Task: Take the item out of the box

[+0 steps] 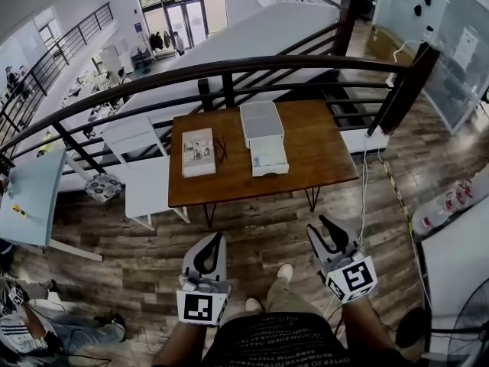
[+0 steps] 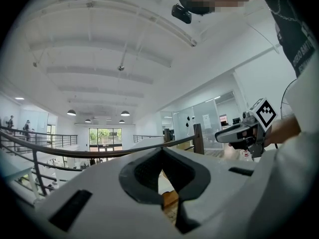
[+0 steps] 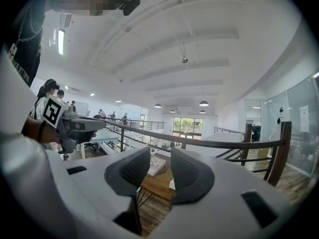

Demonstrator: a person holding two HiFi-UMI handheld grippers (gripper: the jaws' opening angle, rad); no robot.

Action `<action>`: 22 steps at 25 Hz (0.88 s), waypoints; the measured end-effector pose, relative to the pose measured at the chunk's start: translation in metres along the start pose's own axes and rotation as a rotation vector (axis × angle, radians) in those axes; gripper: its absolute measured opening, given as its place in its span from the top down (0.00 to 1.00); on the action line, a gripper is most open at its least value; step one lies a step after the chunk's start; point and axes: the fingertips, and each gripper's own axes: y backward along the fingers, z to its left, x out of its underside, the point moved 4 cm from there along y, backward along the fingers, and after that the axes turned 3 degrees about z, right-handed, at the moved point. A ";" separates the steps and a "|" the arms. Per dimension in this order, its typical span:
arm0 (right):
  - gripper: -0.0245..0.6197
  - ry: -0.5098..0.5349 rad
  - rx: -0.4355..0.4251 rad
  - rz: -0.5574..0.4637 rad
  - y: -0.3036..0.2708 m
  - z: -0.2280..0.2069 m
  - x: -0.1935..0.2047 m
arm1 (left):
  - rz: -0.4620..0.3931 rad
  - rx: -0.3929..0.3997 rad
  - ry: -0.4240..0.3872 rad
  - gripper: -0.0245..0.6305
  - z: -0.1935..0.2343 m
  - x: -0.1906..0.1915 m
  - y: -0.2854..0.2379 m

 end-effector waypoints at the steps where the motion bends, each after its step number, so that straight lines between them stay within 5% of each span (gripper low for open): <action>1: 0.77 0.000 -0.002 0.000 -0.002 -0.002 -0.001 | 0.018 -0.001 -0.001 0.95 0.000 0.001 -0.002; 22: 0.76 0.000 -0.031 0.040 -0.057 -0.058 0.007 | -0.008 -0.011 0.043 0.95 0.011 0.009 -0.082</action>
